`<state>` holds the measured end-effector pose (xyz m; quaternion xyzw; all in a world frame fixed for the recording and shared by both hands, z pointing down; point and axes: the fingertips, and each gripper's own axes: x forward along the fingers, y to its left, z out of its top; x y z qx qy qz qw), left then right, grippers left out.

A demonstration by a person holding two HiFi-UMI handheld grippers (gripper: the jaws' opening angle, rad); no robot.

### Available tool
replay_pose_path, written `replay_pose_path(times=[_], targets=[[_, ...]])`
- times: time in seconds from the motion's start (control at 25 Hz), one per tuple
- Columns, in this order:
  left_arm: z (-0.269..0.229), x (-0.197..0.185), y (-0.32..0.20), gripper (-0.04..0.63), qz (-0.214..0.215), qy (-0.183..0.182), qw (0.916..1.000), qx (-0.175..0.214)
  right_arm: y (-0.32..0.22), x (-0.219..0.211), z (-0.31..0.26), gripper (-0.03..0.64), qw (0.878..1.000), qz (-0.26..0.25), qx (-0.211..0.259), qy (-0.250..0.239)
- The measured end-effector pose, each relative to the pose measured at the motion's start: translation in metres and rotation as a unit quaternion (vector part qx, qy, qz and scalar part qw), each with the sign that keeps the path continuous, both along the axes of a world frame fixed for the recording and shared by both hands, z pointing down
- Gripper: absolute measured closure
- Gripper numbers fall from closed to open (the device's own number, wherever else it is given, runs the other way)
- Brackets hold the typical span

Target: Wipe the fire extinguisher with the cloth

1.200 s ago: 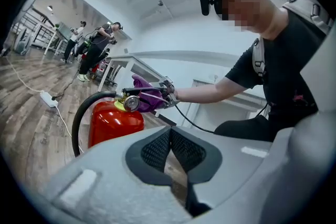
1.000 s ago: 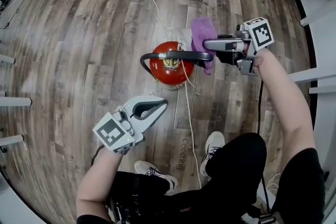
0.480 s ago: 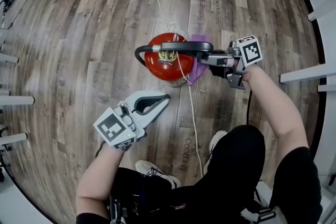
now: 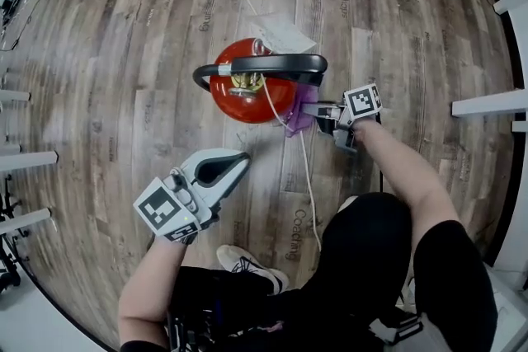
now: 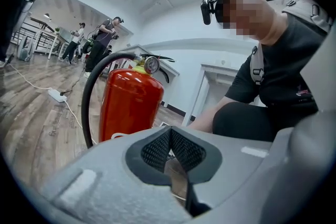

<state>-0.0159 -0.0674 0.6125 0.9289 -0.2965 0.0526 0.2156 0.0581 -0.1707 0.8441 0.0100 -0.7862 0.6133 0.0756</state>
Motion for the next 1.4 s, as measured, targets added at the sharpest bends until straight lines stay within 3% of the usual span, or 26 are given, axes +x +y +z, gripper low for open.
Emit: replay_pose_path(times=[0.08, 0.16, 0.4, 0.52, 0.68, 0.96, 1.08, 1.24, 1.4], targets=[[0.005, -0.005, 0.002, 0.594, -0.006, -0.006, 0.9999, -0.008, 0.008, 0.004, 0.045, 0.552, 0.997, 0.012, -0.021, 0.070], [0.007, -0.010, 0.002, 0.594, -0.014, -0.007, 0.9998, -0.011, 0.012, 0.005, 0.070, 0.552, 0.994, 0.023, -0.033, 0.102], [0.009, -0.012, 0.004, 0.594, -0.018, -0.013, 0.9997, -0.013, 0.013, 0.005, 0.072, 0.551, 0.994, 0.045, -0.051, 0.084], [0.005, -0.007, 0.001, 0.594, -0.010, -0.011, 0.9999, -0.004, 0.010, 0.003, 0.043, 0.552, 0.997, 0.042, -0.043, 0.050], [0.006, 0.003, -0.001, 0.594, 0.011, -0.010, 0.9999, 0.003, 0.000, 0.000, -0.034, 0.552, 0.999, 0.034, 0.004, -0.030], [0.000, 0.021, -0.003, 0.594, 0.054, 0.003, 0.9983, 0.021, 0.001, 0.002, -0.175, 0.552, 0.989, 0.025, 0.080, -0.124], [-0.008, 0.023, -0.005, 0.594, 0.054, 0.014, 0.9980, 0.030, 0.010, 0.010, -0.218, 0.551, 0.984, -0.008, 0.116, -0.133], [-0.026, 0.024, -0.004, 0.594, 0.052, 0.031, 0.9971, 0.046, 0.033, 0.052, -0.240, 0.551, 0.978, -0.123, 0.150, -0.079], [-0.033, 0.026, 0.002, 0.594, 0.062, 0.035, 0.9956, 0.061, 0.005, 0.085, -0.313, 0.551, 0.949, -0.203, 0.235, -0.049]])
